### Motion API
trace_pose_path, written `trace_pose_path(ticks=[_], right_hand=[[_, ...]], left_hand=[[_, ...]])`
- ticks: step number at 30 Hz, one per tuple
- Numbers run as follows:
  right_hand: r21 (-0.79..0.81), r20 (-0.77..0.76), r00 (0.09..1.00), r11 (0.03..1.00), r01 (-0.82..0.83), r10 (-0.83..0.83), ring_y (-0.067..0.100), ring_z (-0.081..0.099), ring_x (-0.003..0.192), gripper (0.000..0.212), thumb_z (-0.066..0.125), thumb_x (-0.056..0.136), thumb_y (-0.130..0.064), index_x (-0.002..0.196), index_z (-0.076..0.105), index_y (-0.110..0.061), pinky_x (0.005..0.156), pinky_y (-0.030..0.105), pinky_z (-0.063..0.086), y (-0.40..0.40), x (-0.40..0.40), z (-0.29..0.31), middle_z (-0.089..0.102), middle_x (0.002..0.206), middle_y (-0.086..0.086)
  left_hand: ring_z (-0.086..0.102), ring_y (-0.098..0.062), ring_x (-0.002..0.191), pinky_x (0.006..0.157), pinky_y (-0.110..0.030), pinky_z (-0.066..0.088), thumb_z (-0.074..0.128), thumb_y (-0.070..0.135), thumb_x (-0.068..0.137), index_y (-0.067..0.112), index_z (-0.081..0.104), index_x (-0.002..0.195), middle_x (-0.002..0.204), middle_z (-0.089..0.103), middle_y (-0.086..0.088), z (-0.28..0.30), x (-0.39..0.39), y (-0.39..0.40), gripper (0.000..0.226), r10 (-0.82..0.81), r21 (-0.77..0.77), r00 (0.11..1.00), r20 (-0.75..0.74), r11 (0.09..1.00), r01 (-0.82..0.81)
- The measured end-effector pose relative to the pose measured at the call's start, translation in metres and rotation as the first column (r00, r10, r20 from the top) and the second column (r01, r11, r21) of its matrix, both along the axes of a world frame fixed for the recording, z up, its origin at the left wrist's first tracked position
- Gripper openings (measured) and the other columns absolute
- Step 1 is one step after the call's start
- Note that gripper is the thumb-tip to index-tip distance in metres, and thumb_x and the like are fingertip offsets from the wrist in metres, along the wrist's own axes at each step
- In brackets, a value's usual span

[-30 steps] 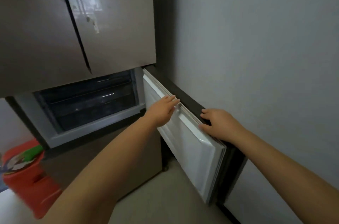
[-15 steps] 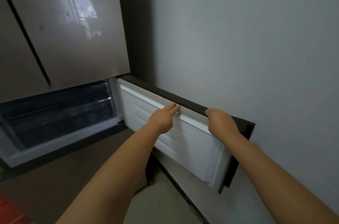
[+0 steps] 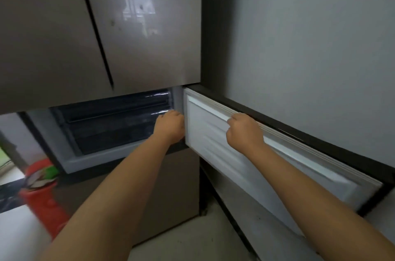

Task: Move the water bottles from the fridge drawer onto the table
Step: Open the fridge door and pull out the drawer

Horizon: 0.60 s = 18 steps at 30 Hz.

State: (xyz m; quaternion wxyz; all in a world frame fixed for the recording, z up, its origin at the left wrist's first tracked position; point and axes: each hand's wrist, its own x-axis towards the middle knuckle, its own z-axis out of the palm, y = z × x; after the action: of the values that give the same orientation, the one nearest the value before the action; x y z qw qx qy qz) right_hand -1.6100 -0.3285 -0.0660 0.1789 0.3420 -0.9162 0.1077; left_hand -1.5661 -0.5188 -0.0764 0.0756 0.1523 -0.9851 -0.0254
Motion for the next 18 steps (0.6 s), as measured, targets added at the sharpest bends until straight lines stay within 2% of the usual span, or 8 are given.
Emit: trace_pose_path(ticks=[1, 3, 4, 7, 11, 13, 16, 18], right_hand=[[-0.021, 0.038, 0.999, 1.000, 0.001, 0.000, 0.036, 0.064, 0.079, 0.027, 0.044, 0.072, -0.005, 0.079, 0.067, 0.007, 0.064, 0.035, 0.052, -0.025, 0.000, -0.003, 0.068, 0.083, 0.020], [-0.033, 0.160, 0.987, 0.999, 0.009, -0.004, 0.033, 0.057, 0.104, 0.032, 0.041, 0.086, -0.008, 0.108, 0.062, 0.004, 0.083, 0.035, 0.047, -0.076, 0.000, -0.009, 0.063, 0.112, 0.018], [-0.052, 0.231, 0.973, 0.999, -0.001, 0.013, 0.032, 0.057, 0.107, 0.031, 0.042, 0.088, -0.008, 0.110, 0.061, 0.004, 0.084, 0.035, 0.046, -0.101, 0.001, -0.010, 0.062, 0.115, 0.017], [-0.107, 0.366, 0.928, 0.994, -0.029, 0.066, 0.033, 0.059, 0.102, 0.024, 0.042, 0.090, -0.008, 0.097, 0.062, 0.002, 0.072, 0.031, 0.043, -0.170, 0.005, -0.015, 0.063, 0.109, 0.020], [-0.245, 0.562, 0.815, 0.969, 0.000, 0.142, 0.033, 0.058, 0.105, 0.029, 0.043, 0.092, -0.009, 0.111, 0.061, 0.003, 0.088, 0.034, 0.047, -0.243, 0.002, -0.028, 0.064, 0.114, 0.022], [-0.360, 0.685, 0.699, 0.930, 0.078, 0.207, 0.031, 0.057, 0.110, 0.028, 0.044, 0.093, -0.008, 0.114, 0.061, 0.001, 0.093, 0.034, 0.045, -0.270, -0.006, -0.040, 0.062, 0.118, 0.019], [-0.484, 0.860, 0.373, 0.786, 0.384, 0.348, 0.029, 0.055, 0.116, 0.030, 0.044, 0.094, -0.006, 0.121, 0.055, -0.001, 0.098, 0.035, 0.044, -0.305, -0.022, -0.059, 0.058, 0.125, 0.018], [-0.459, 0.878, 0.174, 0.677, 0.575, 0.447, 0.029, 0.053, 0.120, 0.032, 0.043, 0.094, -0.005, 0.126, 0.050, -0.001, 0.100, 0.035, 0.042, -0.323, -0.032, -0.074, 0.055, 0.129, 0.019]], left_hand=[[0.046, -0.027, 0.122, 0.098, -0.039, 0.040, 0.040, 0.014, 0.093, 0.007, 0.057, 0.123, 0.130, 0.053, -0.009, -0.003, 0.007, -0.023, 0.035, 0.053, 0.034, 0.999, 0.001, 0.998, -0.053], [0.049, -0.029, 0.119, 0.096, -0.039, 0.043, 0.041, 0.016, 0.094, 0.007, 0.056, 0.124, 0.130, 0.054, -0.010, -0.010, 0.023, -0.067, 0.035, 0.150, 0.121, 0.989, 0.018, 0.981, -0.151], [0.050, -0.029, 0.118, 0.095, -0.038, 0.044, 0.041, 0.016, 0.094, 0.007, 0.055, 0.125, 0.130, 0.054, -0.011, -0.013, 0.030, -0.087, 0.035, 0.191, 0.154, 0.981, 0.037, 0.969, -0.194], [0.049, -0.030, 0.118, 0.095, -0.037, 0.043, 0.041, 0.016, 0.094, 0.006, 0.052, 0.127, 0.130, 0.052, -0.014, -0.023, 0.048, -0.139, 0.035, 0.292, 0.240, 0.953, 0.078, 0.923, -0.302], [0.053, -0.029, 0.110, 0.092, -0.036, 0.044, 0.041, 0.013, 0.095, 0.003, 0.052, 0.128, 0.129, 0.054, -0.018, -0.035, 0.059, -0.199, 0.036, 0.414, 0.442, 0.908, 0.055, 0.806, -0.394], [0.054, -0.027, 0.106, 0.091, -0.034, 0.044, 0.039, 0.011, 0.097, 0.001, 0.051, 0.130, 0.128, 0.056, -0.018, -0.043, 0.061, -0.220, 0.036, 0.518, 0.639, 0.855, 0.020, 0.651, -0.410], [0.053, -0.018, 0.080, 0.073, -0.028, 0.045, 0.036, 0.008, 0.100, 0.000, 0.048, 0.132, 0.101, 0.061, -0.010, -0.062, 0.056, -0.242, 0.035, 0.709, 0.932, 0.704, 0.043, 0.225, -0.284], [0.056, -0.019, 0.086, 0.081, -0.033, 0.048, 0.036, 0.006, 0.100, 0.000, 0.047, 0.133, 0.110, 0.059, -0.015, -0.077, 0.046, -0.254, 0.035, 0.777, 0.984, 0.622, 0.096, 0.019, -0.176]])
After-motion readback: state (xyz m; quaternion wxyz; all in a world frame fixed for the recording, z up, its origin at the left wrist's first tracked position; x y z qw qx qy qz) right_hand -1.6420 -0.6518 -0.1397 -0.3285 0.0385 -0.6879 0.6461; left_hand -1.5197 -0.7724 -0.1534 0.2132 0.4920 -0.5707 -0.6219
